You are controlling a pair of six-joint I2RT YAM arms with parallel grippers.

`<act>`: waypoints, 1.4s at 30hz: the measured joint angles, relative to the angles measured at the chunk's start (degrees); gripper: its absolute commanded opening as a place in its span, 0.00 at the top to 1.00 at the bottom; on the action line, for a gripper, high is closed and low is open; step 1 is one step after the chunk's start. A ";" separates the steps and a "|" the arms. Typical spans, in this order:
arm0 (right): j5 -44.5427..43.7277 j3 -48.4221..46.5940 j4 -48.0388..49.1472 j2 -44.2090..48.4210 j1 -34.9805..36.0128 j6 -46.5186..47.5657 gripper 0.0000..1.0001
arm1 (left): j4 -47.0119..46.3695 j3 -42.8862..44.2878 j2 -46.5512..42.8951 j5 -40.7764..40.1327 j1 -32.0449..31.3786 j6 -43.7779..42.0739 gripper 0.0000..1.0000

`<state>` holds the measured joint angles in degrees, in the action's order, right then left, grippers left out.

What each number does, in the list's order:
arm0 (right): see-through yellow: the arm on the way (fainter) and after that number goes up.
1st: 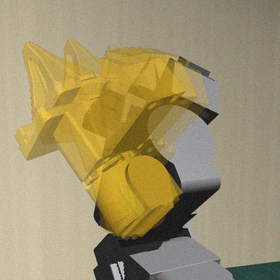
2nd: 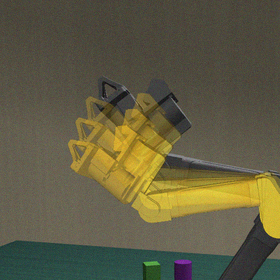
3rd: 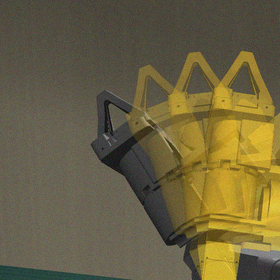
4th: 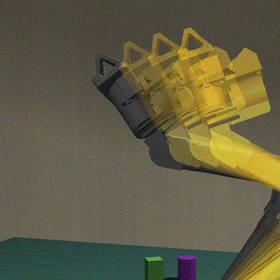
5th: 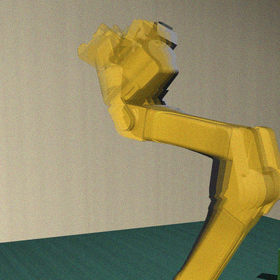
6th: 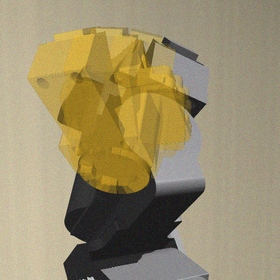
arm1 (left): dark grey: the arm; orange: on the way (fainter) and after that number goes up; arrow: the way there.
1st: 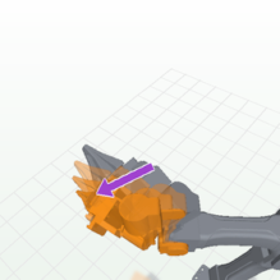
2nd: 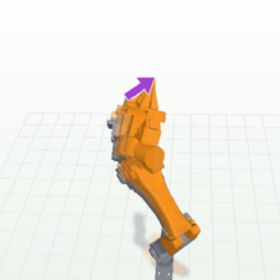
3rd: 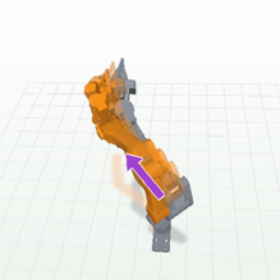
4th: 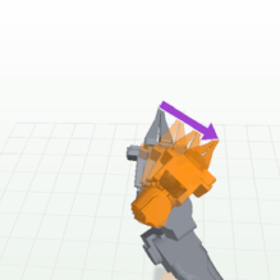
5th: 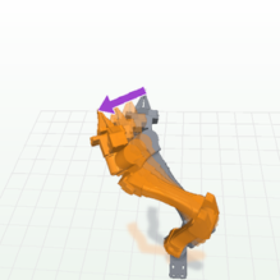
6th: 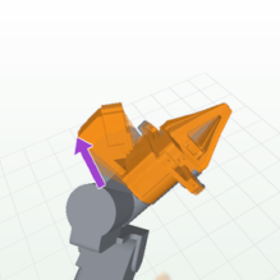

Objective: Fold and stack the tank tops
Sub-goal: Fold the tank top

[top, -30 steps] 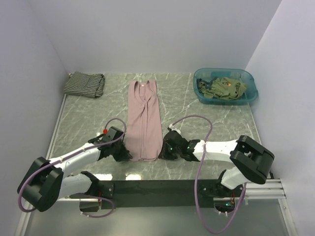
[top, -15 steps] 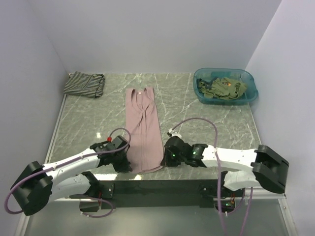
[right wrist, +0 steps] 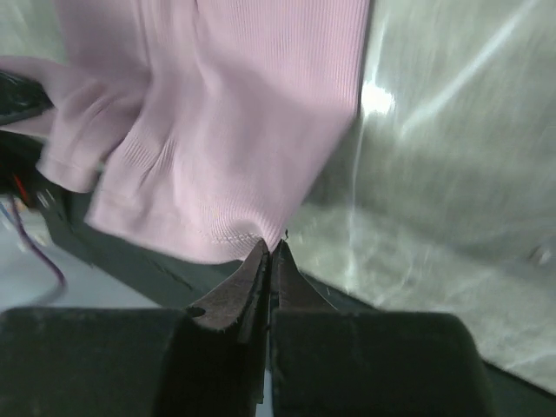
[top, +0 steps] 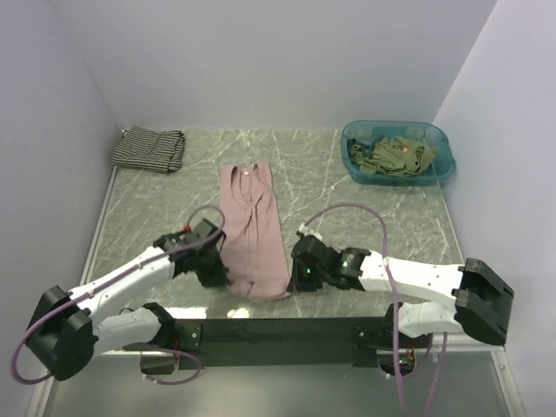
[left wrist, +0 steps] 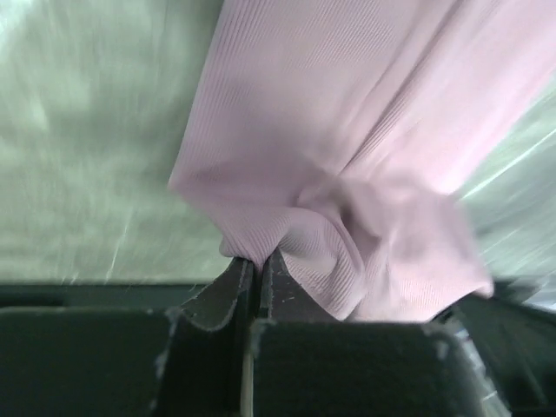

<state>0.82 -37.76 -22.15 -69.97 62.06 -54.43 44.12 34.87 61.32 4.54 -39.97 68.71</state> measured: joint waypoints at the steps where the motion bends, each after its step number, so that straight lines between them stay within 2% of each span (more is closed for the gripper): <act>1: 0.37 -1.53 -0.28 -1.07 -1.49 0.76 1.00 | -0.35 1.88 1.20 0.09 2.51 -1.53 0.99; 9: 1.79 -17.73 -1.16 -11.85 -13.88 9.44 1.00 | -4.15 17.22 13.77 0.04 13.64 -11.23 0.99; 21: 5.40 -39.74 -0.76 -35.98 -25.14 17.07 1.00 | -13.55 25.49 30.67 1.62 24.22 -15.61 0.99; 23: 6.08 -42.60 -1.03 -39.17 -26.14 17.66 0.94 | -14.93 26.47 33.11 2.14 25.07 -15.80 0.90; 24: 6.34 -43.93 -1.07 -40.63 -26.67 17.90 0.85 | -15.98 27.12 34.56 2.54 25.44 -16.00 0.86; 25: 6.62 -45.00 -1.05 -42.03 -27.10 18.01 0.79 | -16.81 27.89 35.91 3.17 25.79 -16.17 0.80; 26: 6.97 -45.83 -1.05 -43.15 -27.47 18.27 0.74 | -17.35 28.70 37.07 3.65 26.01 -16.50 0.65; 27: 7.30 -46.58 -1.11 -44.06 -27.85 18.56 0.66 | -18.29 29.49 38.23 4.17 26.25 -17.07 0.58; 28: 7.50 -47.10 -1.11 -44.78 -28.13 18.67 0.64 | -19.47 30.18 39.15 4.92 26.53 -17.18 0.47; 31: 7.61 -47.56 -1.22 -45.18 -28.65 19.39 0.54 | -21.00 31.95 39.85 6.16 27.06 -18.08 0.40; 32: 7.52 -47.84 -1.27 -45.16 -28.74 19.52 0.48 | -21.05 32.87 39.76 6.19 27.23 -18.32 0.39; 36: 5.88 -47.98 -1.18 -43.54 -28.70 20.55 0.48 | -21.55 34.80 36.79 5.29 27.96 -18.73 0.40; 39: 4.26 -46.64 -0.46 -39.91 -28.20 21.14 0.52 | -20.22 34.47 31.61 3.08 28.28 -18.51 0.51; 40: 3.93 -46.01 -0.33 -38.62 -27.89 21.29 0.54 | -20.09 33.79 29.24 2.62 28.37 -18.18 0.59; 42: 3.08 -44.89 -0.09 -35.74 -26.69 21.38 0.57 | -20.81 31.15 24.59 2.27 28.28 -17.57 0.66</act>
<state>3.90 -82.65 -22.24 -105.71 35.38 -33.06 23.31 66.02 85.91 6.81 -11.68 51.13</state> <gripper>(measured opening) 0.463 0.406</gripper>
